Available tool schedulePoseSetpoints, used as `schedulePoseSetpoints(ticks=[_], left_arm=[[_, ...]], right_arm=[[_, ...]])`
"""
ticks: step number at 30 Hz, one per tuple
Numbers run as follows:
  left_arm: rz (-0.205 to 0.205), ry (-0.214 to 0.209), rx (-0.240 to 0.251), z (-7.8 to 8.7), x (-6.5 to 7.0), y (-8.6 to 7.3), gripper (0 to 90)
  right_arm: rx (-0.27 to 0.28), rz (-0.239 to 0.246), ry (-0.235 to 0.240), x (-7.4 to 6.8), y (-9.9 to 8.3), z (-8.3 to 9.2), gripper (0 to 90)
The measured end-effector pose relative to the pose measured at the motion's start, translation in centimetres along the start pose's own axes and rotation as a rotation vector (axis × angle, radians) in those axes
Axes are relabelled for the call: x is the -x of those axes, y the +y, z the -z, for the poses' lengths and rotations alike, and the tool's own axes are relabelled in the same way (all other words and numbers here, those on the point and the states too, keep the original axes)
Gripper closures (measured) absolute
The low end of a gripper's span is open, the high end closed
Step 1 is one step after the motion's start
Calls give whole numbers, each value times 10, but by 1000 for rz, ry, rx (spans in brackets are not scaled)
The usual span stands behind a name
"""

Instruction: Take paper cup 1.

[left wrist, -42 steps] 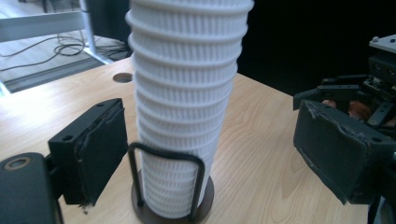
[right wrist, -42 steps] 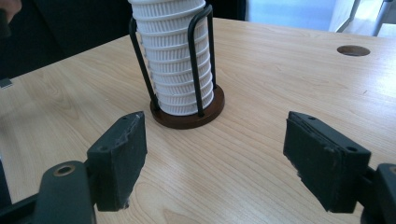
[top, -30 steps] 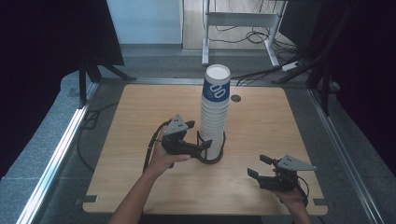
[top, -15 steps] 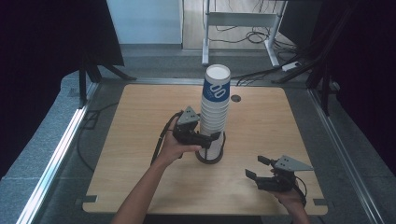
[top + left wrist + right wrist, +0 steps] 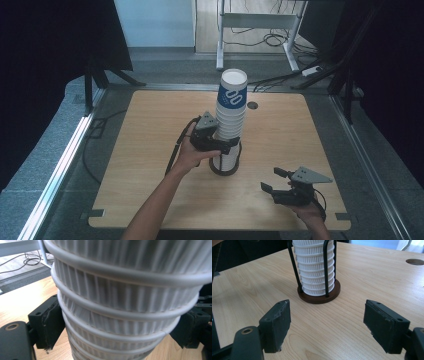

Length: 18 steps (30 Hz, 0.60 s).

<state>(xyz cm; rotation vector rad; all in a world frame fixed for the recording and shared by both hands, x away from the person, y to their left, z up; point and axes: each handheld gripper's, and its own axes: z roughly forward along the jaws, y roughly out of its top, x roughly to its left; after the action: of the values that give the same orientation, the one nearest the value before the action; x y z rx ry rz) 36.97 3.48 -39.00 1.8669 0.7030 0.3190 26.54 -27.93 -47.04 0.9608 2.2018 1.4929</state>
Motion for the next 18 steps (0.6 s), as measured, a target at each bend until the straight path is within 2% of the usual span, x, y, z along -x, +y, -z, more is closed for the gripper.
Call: schedulePoseSetpoints(ticks=[5, 10, 12, 17, 18], left_arm=[[-4, 2, -6, 0, 0, 0, 120], [-11, -4, -1, 0, 0, 0, 120], [-12, -6, 1, 0, -1, 0, 121], [-13, -3, 5, 0, 0, -1, 121], [-14, -3, 5, 1, 0, -1, 121]], right_arm=[[8, -18, 6, 0, 0, -1, 228], [36, -42, 52, 1, 6, -3, 233], [45, -47, 77, 2, 13, -5, 235], [60, -32, 90, 2, 26, -8, 239], [63, -22, 100, 2, 37, -10, 241]])
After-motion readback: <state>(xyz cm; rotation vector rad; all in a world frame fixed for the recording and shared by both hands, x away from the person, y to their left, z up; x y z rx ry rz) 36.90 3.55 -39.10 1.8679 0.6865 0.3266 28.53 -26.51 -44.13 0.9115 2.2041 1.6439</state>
